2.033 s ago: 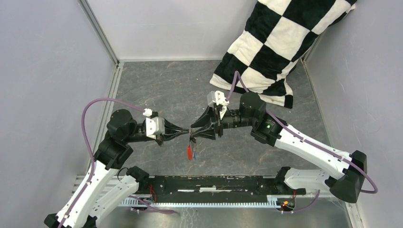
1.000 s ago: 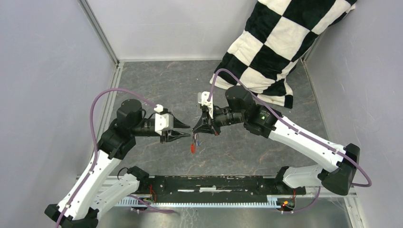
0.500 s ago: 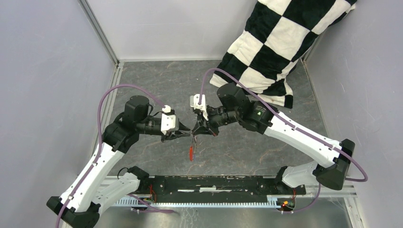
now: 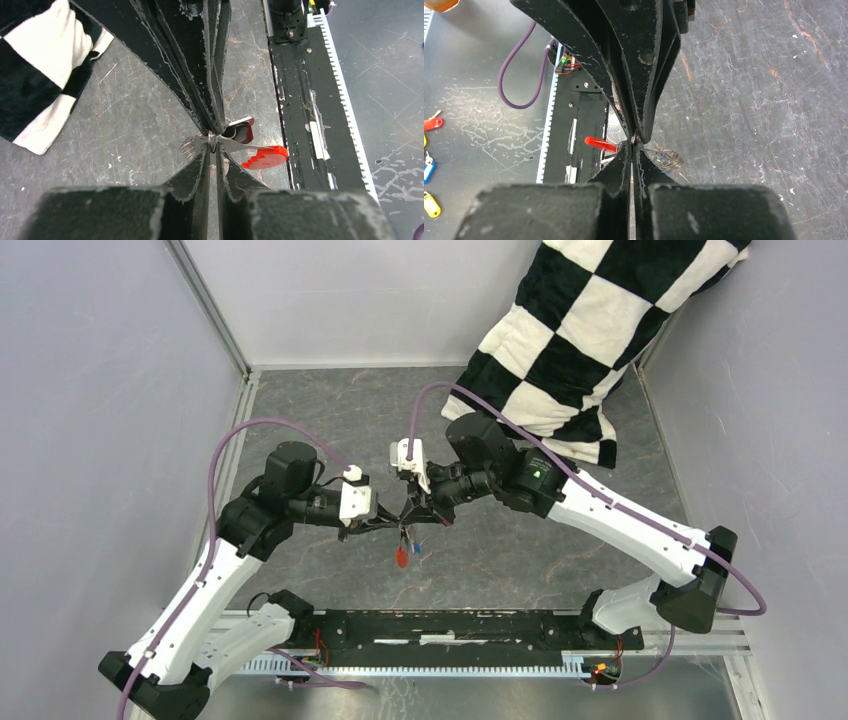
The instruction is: Put the keys on the keyring
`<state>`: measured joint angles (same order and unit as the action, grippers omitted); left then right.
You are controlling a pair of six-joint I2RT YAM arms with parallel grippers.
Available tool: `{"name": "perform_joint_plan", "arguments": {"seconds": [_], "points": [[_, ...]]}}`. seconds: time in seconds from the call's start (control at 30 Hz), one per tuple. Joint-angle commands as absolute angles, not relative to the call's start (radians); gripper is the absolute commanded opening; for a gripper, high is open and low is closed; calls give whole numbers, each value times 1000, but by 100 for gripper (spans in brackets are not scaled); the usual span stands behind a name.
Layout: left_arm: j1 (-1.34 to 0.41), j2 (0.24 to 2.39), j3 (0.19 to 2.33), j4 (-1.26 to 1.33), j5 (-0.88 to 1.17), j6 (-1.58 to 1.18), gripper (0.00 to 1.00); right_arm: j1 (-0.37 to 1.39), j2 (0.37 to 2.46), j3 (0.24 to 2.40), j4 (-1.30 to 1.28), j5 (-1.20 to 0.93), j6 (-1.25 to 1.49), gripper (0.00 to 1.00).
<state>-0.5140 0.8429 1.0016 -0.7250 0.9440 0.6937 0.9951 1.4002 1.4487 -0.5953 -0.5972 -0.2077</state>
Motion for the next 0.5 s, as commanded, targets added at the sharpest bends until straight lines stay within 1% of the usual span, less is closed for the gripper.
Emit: {"name": "perform_joint_plan", "arguments": {"seconds": [0.0,0.07,0.13,0.3,0.37,0.47], "points": [[-515,849,1039,-746,946,759,14,1009,1416,1515,-591,-603,-220,1],[-516,859,1049,-746,949,750,15,1015,1429,1535,-609,-599,-226,1],[-516,868,1058,-746,953,739,19,1021,1442,1552,-627,-587,-233,1],[-517,872,1065,-767,954,754,20,1026,1461,1578,-669,-573,-250,1],[-517,878,1073,-810,955,785,16,1027,1465,1582,-677,-568,-253,1],[-517,881,1083,-849,952,831,3,1028,1469,1590,-686,-564,-256,1]]}}
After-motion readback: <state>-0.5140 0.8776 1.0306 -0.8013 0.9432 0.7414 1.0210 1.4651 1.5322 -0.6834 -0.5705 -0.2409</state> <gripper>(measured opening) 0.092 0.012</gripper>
